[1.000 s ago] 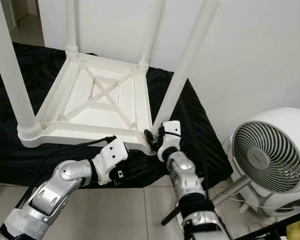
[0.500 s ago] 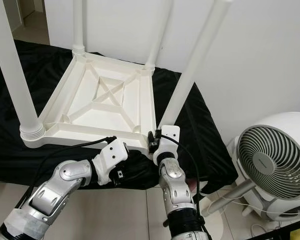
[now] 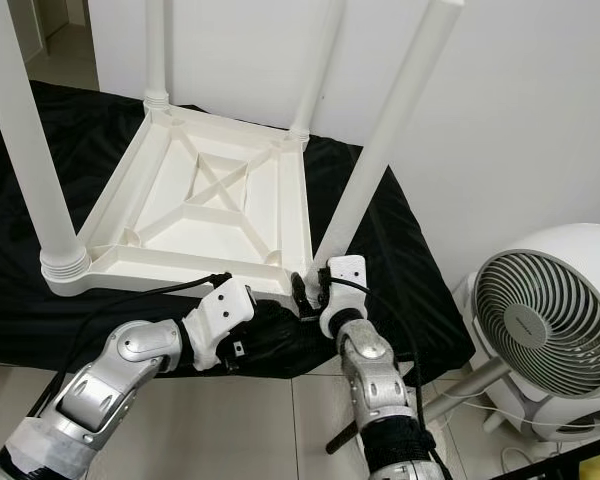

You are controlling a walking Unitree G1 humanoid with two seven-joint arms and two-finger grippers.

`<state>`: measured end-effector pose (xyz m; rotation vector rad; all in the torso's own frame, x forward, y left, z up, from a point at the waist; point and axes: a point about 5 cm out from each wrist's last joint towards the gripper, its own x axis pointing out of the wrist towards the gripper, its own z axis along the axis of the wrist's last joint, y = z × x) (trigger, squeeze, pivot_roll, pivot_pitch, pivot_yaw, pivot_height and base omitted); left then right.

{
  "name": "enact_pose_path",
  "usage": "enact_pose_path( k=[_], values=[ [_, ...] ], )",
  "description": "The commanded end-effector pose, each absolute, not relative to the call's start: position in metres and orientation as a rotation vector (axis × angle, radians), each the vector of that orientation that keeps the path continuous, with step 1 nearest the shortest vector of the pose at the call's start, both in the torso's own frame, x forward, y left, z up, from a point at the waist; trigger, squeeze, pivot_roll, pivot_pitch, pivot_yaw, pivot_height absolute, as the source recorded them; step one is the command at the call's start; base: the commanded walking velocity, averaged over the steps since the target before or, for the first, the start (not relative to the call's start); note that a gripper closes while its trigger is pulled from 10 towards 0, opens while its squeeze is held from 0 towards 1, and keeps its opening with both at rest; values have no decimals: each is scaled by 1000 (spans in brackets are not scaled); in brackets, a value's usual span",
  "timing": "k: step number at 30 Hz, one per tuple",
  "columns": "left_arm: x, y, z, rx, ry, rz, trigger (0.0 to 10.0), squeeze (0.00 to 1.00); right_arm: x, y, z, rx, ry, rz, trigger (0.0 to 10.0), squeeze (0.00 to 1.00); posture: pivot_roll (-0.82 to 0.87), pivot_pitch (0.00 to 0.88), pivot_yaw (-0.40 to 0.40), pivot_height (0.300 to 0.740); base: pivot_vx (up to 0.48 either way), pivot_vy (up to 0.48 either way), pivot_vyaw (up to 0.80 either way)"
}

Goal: Building children table

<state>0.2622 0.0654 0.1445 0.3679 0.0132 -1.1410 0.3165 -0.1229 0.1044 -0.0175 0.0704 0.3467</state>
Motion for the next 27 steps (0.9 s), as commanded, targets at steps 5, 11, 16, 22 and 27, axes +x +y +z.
enact_pose_path(
  k=[5,11,16,22,27],
  values=[
    [255,61,143,368,15,-1175,10000,0,325,-142,111,-82,39,529,10000,0,135,0,-207,740,0,0,0],
    [253,59,142,361,19,-1197,10000,0,333,-139,115,-123,25,616,10000,0,135,0,-205,740,0,0,0],
    [254,62,143,367,25,-1184,10000,0,342,-132,119,-165,31,716,0,0,149,0,-211,740,0,0,0],
    [254,65,143,367,27,-1164,10000,0,343,-133,113,-160,59,762,0,0,159,0,-222,740,0,0,0],
    [254,65,143,365,28,-1157,10000,0,341,-135,108,-145,69,773,0,0,156,0,-225,740,0,0,0]
  ],
)
